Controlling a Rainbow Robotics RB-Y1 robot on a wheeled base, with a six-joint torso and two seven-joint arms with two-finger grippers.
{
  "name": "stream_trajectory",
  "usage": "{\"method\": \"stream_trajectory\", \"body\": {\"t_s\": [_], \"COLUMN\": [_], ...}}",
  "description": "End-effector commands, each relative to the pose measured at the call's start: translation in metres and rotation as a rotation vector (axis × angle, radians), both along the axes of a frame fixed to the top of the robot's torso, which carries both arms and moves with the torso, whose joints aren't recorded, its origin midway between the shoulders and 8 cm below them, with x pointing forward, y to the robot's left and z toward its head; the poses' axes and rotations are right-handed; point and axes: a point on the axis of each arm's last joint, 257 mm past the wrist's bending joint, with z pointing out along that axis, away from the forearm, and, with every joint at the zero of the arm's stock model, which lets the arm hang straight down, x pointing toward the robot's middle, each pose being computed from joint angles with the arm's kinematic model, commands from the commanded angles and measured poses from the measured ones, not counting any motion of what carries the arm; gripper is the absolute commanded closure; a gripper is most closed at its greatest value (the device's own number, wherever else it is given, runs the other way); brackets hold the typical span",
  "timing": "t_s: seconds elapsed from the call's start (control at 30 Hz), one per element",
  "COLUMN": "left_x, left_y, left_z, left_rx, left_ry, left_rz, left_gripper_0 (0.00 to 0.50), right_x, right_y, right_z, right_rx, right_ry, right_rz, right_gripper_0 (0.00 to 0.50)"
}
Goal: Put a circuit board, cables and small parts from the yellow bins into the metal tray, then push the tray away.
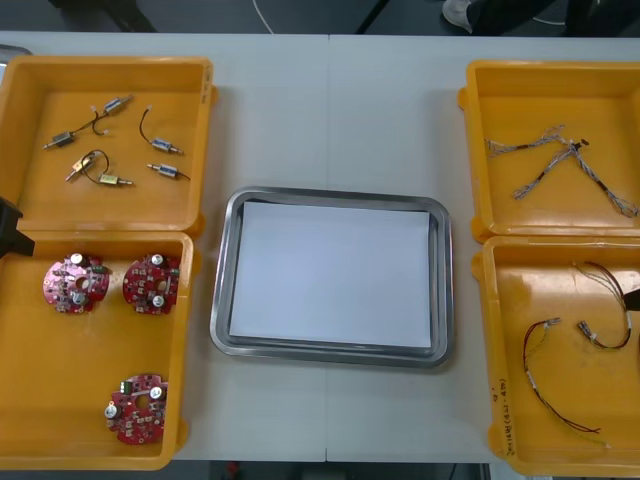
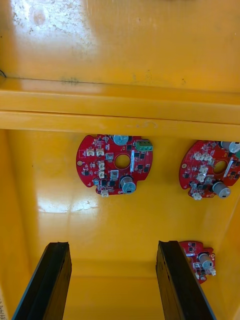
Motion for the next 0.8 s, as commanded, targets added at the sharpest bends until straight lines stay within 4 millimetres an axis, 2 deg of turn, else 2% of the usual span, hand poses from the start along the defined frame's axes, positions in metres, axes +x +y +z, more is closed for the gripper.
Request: {"method": "stream_trajectory", "body": {"t_s": [0.03,0.8], "left_x": [-0.0044,-0.0044], "left_y": [0.0199,0.0199], "left_z": [0.0148,0.0148], "left_rx": [0.093,0.093], "left_ry": [-0.017,-0.017], "left_rz": [-0.063,-0.063], "left_gripper_0": [0.0,0.0], "right_x": [-0.0036,-0.0036], "right_y": [-0.0164,-0.0164], "right_z": [0.0149,0.0149], "right_rx": [-0.049,-0.049], "right_ry": [-0.024,-0.024], "right_rz": [-0.02,-0.02], "right_gripper_0": [0.0,0.0]}}
